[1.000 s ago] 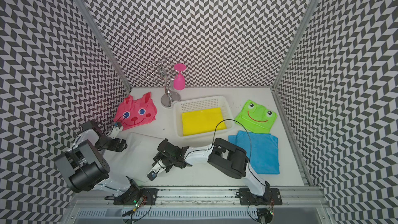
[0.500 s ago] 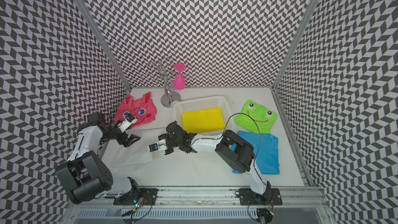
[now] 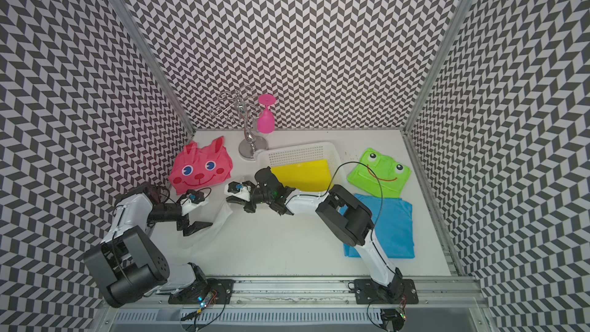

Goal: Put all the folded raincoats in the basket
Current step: Pick up the raincoat from the corner of the board.

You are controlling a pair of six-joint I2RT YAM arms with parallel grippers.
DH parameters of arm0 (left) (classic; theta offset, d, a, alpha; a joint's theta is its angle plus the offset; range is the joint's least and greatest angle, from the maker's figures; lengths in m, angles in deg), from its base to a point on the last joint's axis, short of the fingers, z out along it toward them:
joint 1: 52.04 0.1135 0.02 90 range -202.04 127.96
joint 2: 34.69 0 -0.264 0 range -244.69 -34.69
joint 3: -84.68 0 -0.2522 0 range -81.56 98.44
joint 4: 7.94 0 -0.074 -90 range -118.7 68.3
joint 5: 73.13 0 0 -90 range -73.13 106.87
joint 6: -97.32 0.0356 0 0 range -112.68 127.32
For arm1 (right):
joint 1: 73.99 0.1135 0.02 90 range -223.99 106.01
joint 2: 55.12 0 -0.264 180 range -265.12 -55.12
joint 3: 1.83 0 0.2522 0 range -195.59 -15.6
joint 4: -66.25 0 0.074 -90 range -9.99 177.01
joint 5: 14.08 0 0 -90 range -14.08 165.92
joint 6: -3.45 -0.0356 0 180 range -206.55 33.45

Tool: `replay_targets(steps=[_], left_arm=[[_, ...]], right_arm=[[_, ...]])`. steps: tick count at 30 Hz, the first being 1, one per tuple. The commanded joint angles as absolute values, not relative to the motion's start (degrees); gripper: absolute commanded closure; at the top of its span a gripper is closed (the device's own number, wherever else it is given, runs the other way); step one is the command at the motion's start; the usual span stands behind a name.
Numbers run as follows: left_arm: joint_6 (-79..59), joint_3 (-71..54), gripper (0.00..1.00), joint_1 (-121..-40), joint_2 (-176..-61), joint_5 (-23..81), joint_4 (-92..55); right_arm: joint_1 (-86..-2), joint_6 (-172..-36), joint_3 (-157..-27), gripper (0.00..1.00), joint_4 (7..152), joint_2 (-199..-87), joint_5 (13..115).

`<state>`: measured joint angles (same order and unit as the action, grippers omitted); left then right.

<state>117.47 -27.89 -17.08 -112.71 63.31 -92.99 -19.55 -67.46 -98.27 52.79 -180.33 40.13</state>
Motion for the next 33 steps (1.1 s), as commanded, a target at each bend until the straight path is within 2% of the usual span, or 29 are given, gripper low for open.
replay_targets(steps=[1, 8, 15, 21, 25, 33], left_arm=[[120.9, -26.0, 0.0, -15.4, -112.5, 64.4, -99.3], [122.5, -30.5, 0.0, -16.4, -104.6, 63.0, -98.2], [114.8, -27.6, 0.0, -18.0, -98.0, 66.0, -98.3], [97.7, -35.1, 0.01, -20.2, -92.6, 65.7, -79.6], [85.7, -36.8, 0.01, -21.5, -92.8, 66.5, -72.1], [72.4, -40.5, 0.0, -25.0, -92.8, 60.5, -58.7]], right_arm=[[-19.4, -73.5, -100.9, 1.0, 47.7, -181.9, 39.9], [-19.5, -78.8, -104.3, 1.0, 48.8, -184.1, 43.5], [-19.7, -83.7, -107.5, 1.0, 49.8, -185.8, 46.9], [-19.7, -85.8, -109.4, 1.0, 51.4, -186.3, 48.7], [-19.7, -87.1, -109.6, 1.0, 51.6, -186.6, 50.2], [-19.7, -89.2, -109.6, 1.0, 51.4, -186.9, 49.7]])
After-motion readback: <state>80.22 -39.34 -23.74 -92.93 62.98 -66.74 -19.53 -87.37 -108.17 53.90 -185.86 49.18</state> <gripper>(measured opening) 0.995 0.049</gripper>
